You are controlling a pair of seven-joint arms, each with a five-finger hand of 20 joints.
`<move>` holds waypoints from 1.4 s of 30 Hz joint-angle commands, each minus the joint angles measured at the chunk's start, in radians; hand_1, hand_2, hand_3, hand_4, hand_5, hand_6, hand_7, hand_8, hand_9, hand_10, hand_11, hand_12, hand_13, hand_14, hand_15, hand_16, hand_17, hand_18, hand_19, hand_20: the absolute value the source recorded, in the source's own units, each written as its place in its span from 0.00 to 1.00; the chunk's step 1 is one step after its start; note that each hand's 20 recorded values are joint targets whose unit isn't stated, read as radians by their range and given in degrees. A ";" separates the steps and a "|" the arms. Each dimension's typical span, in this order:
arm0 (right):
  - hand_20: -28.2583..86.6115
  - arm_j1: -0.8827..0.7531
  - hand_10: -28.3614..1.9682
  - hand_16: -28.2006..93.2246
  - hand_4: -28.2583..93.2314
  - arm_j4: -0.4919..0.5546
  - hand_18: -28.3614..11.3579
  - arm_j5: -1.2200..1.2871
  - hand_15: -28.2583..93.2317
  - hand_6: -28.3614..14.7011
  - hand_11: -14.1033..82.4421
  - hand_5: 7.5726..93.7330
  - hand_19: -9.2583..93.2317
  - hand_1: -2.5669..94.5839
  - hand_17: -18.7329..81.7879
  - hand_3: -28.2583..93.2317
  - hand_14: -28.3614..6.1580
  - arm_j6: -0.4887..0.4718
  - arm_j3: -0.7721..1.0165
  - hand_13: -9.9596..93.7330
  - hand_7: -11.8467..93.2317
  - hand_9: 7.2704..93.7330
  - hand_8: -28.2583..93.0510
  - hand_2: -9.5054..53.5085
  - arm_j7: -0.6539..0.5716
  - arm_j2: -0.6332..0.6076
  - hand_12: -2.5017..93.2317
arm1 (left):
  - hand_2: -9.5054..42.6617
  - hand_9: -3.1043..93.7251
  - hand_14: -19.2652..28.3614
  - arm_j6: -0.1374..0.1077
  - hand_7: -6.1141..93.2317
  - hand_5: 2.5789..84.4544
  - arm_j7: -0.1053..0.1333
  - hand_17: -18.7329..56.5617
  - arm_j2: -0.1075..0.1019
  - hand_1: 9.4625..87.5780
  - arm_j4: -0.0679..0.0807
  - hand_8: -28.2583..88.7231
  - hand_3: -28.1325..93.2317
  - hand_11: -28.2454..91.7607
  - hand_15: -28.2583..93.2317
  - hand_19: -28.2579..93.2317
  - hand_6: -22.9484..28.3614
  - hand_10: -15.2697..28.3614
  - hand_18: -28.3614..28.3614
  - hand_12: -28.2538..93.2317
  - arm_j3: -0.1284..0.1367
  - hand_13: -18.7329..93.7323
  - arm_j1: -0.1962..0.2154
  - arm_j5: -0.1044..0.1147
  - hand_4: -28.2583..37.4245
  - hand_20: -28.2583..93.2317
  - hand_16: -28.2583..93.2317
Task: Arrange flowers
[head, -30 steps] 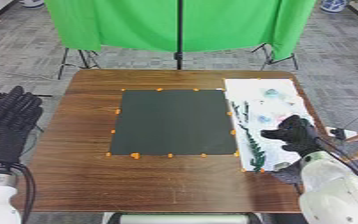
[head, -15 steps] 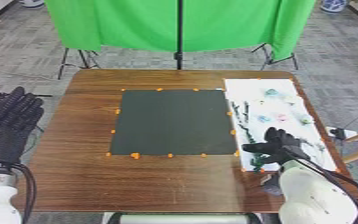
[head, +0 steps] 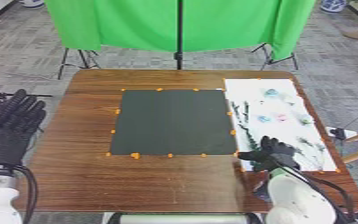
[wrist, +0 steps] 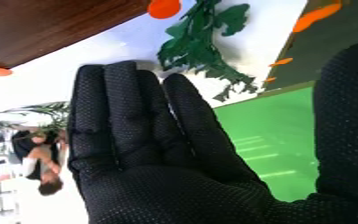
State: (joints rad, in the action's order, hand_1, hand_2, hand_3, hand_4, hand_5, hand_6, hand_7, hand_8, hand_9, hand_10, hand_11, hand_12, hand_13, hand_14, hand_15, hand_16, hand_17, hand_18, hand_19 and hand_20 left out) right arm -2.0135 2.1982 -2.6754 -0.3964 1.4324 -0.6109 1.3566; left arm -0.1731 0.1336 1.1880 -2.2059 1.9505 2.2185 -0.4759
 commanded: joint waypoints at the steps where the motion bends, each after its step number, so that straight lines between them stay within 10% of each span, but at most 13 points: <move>1: 0.44 -0.021 0.05 0.37 0.00 -0.154 0.01 -0.104 0.78 0.31 0.57 0.47 0.82 0.41 0.38 0.82 0.04 0.122 -0.056 0.43 0.42 0.42 0.15 0.00 -0.013 0.025 0.30 | 0.44 0.44 0.71 -0.001 0.13 0.54 -0.017 0.22 0.004 0.24 0.011 0.18 0.84 0.36 0.49 0.46 0.63 0.66 0.74 0.32 -0.009 0.43 0.012 0.005 0.06 0.35 0.18; 11: 0.40 -0.063 0.26 0.40 0.00 -0.242 0.05 -0.118 0.78 0.48 0.67 0.54 0.88 0.55 0.46 0.84 0.27 0.169 -0.054 0.59 0.62 0.56 0.07 0.00 -0.002 0.055 0.32 | 0.44 0.44 0.72 0.002 0.13 0.54 -0.009 0.21 0.011 0.25 0.011 0.17 0.84 0.36 0.51 0.47 0.63 0.67 0.74 0.32 -0.011 0.43 0.015 0.013 0.06 0.36 0.19; 15: 0.42 -0.067 0.43 0.49 0.00 -0.251 0.05 -0.121 0.74 0.58 0.56 0.59 0.89 0.67 0.49 0.71 0.41 0.192 -0.058 0.67 0.63 0.67 0.31 0.00 0.023 0.056 0.46 | 0.44 0.44 0.72 0.002 0.13 0.54 -0.008 0.21 0.010 0.25 0.013 0.17 0.84 0.36 0.51 0.47 0.63 0.67 0.74 0.32 -0.012 0.43 0.015 0.013 0.06 0.36 0.18; 17: 0.45 -0.068 0.50 0.53 0.38 -0.253 0.08 -0.127 0.72 0.60 0.50 0.62 0.88 0.95 0.51 0.12 0.46 0.222 -0.058 0.71 0.66 0.73 0.33 0.00 0.035 0.054 0.53 | 0.44 0.44 0.72 0.003 0.13 0.54 -0.009 0.21 0.010 0.25 0.015 0.17 0.84 0.36 0.51 0.47 0.63 0.67 0.74 0.32 -0.014 0.43 0.012 0.012 0.06 0.36 0.18; 19: 0.46 -0.069 0.56 0.57 0.49 -0.255 0.09 -0.124 0.68 0.63 0.45 0.67 0.88 0.99 0.53 0.01 0.53 0.261 -0.058 0.75 0.64 0.81 0.34 0.00 0.049 0.050 0.56 | 0.45 0.44 0.72 0.004 0.13 0.54 -0.008 0.21 0.010 0.25 0.014 0.17 0.84 0.36 0.51 0.47 0.63 0.67 0.74 0.32 -0.014 0.43 0.015 0.012 0.06 0.36 0.18; 33: 0.47 -0.043 0.62 0.62 0.66 -0.190 0.11 -0.092 0.47 0.62 0.23 0.90 0.85 1.00 0.57 0.00 0.67 0.445 -0.056 0.90 0.40 0.99 0.32 0.00 0.065 -0.017 0.47 | 0.44 0.44 0.72 0.002 0.13 0.54 -0.006 0.21 0.005 0.24 0.022 0.17 0.85 0.36 0.52 0.47 0.63 0.67 0.74 0.32 -0.014 0.43 0.006 0.014 0.06 0.36 0.18; 42: 0.46 -0.040 0.56 0.59 0.65 -0.082 0.12 -0.011 0.57 0.60 0.29 0.74 0.84 1.00 0.52 0.00 0.62 0.238 -0.064 0.79 0.50 0.89 0.36 0.00 -0.010 -0.040 0.50 | 0.44 0.44 0.72 0.004 0.13 0.54 -0.007 0.21 -0.001 0.24 0.024 0.17 0.85 0.36 0.52 0.47 0.63 0.67 0.75 0.32 -0.016 0.43 0.002 0.015 0.06 0.36 0.18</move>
State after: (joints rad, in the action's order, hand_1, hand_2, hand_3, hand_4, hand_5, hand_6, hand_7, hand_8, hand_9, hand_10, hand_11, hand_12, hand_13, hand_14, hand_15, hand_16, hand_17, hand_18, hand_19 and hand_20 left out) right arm -2.0235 2.0754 -2.7483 -0.0077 1.3804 -0.5572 1.3293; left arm -0.1734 0.1295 1.1886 -2.1917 1.9385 2.2152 -0.4686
